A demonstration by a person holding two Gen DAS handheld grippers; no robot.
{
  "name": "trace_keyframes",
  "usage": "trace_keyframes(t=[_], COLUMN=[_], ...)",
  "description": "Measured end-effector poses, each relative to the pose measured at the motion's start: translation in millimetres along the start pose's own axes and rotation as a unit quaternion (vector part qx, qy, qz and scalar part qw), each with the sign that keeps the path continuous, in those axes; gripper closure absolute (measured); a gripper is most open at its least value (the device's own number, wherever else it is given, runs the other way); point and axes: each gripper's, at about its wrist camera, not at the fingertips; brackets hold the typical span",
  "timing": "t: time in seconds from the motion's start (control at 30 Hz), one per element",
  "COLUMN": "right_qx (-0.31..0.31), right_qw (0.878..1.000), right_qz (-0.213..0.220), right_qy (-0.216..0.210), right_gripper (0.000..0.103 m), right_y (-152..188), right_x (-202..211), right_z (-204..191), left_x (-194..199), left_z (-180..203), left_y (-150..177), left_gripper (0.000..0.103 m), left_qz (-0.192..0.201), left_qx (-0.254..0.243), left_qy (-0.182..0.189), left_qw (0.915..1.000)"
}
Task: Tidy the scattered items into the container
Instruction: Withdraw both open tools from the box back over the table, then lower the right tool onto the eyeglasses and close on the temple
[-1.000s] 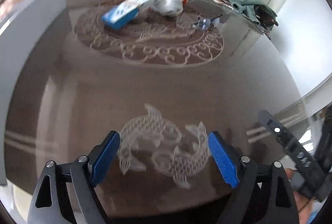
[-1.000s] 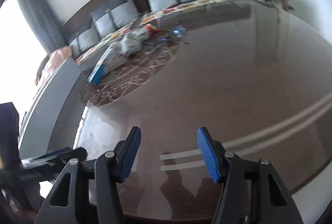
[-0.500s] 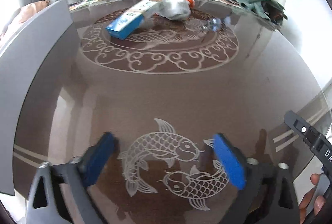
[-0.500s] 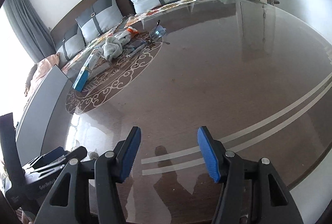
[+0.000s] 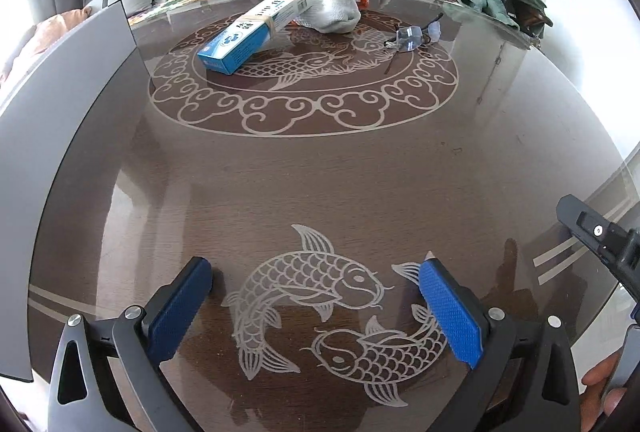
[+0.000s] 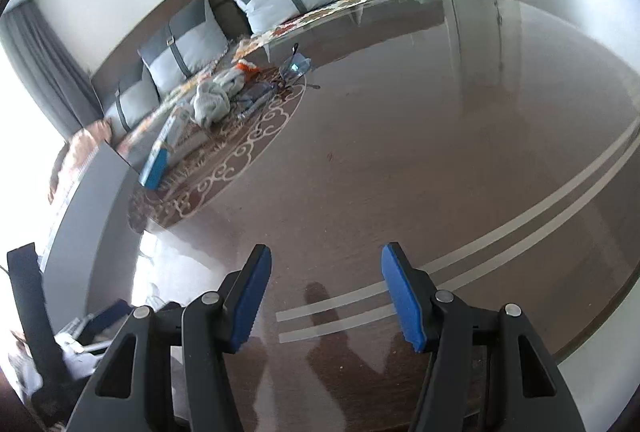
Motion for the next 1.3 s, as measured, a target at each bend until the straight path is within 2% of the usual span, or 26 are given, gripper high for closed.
trace_keyframes(t=[0.23, 0.4, 0.5, 0.63, 0.83, 1.0, 1.17, 1.3], right_qx=[-0.008, 0.002, 0.004, 0.001, -0.106, -0.161, -0.194, -0.154], right_qw=[1.000, 1.000, 1.000, 0.998, 0.988, 0.976, 0.967, 0.973], right_qz=[-0.015, -0.001, -0.008, -0.057, -0.108, -0.143, -0.165, -0.169], right_qy=[-0.011, 0.010, 0.022, 0.014, -0.013, -0.016, 0.010, 0.043], right_gripper=[0.044, 0.044, 0.044, 0.044, 0.044, 0.044, 0.044, 0.044], right_y=[-3, -1, -9, -53, -139, -186, -200, -201], right_x=[1, -1, -9, -46, -105, -151, -181, -195], right_z=[3, -4, -11, -26, -33, -48, -62, -88], left_x=[1, 0, 1, 1, 0, 0, 0, 0], left_z=[1, 1, 1, 1, 1, 0, 0, 0], left_y=[0, 0, 0, 0, 0, 0, 0, 0], left_gripper=[0.000, 0.000, 0.000, 0.000, 0.000, 0.000, 0.000, 0.000], left_qz=[0.002, 0.001, 0.001, 0.003, 0.004, 0.005, 0.007, 0.008], left_qx=[0.003, 0.001, 0.000, 0.000, -0.002, -0.005, -0.008, -0.010], left_qy=[-0.003, -0.003, -0.002, -0.002, 0.000, 0.002, 0.004, 0.004], left_qw=[1.0000, 1.0000, 1.0000, 1.0000, 1.0000, 1.0000, 0.9999, 0.9999])
Point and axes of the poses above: each gripper's, at about its wrist camera, not at the fingertips, and x roughly against the way its jaws point, z to its right, y to its underside, and after that the axes turned 8 degrees about -x, right-handed
